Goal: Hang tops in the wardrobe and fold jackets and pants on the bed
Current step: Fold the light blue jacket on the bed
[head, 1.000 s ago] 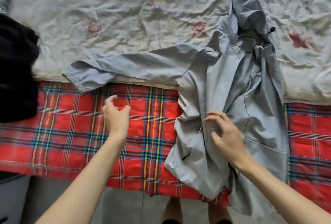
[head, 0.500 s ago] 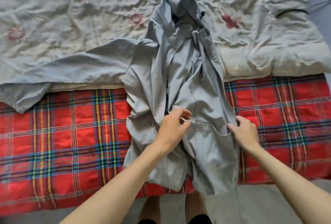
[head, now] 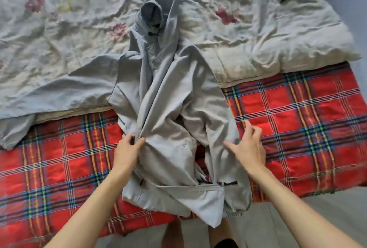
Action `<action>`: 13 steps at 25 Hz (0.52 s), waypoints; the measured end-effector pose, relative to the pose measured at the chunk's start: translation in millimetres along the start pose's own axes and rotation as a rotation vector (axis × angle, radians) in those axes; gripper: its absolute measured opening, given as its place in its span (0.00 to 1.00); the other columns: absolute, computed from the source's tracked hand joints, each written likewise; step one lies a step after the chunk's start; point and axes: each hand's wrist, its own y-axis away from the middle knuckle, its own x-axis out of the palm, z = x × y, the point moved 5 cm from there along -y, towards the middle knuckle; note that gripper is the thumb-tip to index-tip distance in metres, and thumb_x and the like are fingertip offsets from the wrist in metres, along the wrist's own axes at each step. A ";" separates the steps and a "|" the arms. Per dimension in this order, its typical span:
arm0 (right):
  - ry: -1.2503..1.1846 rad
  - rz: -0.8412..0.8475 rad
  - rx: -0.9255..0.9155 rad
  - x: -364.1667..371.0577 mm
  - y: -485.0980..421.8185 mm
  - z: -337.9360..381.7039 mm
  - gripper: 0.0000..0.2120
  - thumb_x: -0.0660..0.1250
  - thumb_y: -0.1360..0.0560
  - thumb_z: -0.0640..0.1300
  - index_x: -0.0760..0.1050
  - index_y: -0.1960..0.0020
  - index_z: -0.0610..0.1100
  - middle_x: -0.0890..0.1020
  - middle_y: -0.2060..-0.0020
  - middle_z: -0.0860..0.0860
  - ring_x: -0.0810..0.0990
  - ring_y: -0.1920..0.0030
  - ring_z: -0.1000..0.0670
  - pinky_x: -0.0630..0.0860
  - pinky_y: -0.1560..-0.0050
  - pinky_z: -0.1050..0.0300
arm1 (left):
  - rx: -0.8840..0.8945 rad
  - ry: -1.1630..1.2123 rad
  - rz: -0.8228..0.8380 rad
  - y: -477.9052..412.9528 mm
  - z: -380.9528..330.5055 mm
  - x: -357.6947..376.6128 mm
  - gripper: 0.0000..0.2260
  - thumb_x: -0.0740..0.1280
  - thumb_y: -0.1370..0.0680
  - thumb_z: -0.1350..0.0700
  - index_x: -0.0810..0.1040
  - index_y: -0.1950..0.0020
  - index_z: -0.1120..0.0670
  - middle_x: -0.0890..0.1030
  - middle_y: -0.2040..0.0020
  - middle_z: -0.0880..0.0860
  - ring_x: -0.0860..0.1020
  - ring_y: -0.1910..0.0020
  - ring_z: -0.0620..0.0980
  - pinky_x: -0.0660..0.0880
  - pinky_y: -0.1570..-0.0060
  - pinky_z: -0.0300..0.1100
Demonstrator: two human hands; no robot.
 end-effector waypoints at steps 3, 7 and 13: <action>0.036 0.255 0.026 28.1 -2.0 -17.9 0.12 0.70 0.25 0.49 0.71 0.47 0.45 0.80 0.52 0.45 0.81 0.52 0.39 0.77 0.56 0.49 | 0.018 -0.068 0.152 18.1 -2.6 11.9 0.03 0.68 0.20 0.57 0.82 0.50 0.51 0.85 0.55 0.49 0.83 0.51 0.52 0.77 0.58 0.42; -0.695 0.272 0.151 8.6 -17.3 -5.4 0.08 0.61 0.22 0.36 0.76 0.58 0.40 0.80 0.62 0.41 0.79 0.59 0.38 0.74 0.60 0.47 | -0.091 0.373 0.290 42.4 -47.2 42.1 0.13 0.62 0.20 0.68 0.79 0.41 0.54 0.85 0.49 0.53 0.83 0.49 0.55 0.81 0.55 0.44; -0.776 -0.436 0.097 -147.3 -109.7 -18.1 0.18 0.70 0.24 0.51 0.71 0.38 0.45 0.73 0.48 0.51 0.74 0.50 0.50 0.71 0.45 0.54 | -0.071 0.486 0.461 56.2 -114.0 86.9 0.17 0.63 0.21 0.68 0.78 0.38 0.53 0.83 0.43 0.58 0.80 0.46 0.59 0.75 0.49 0.51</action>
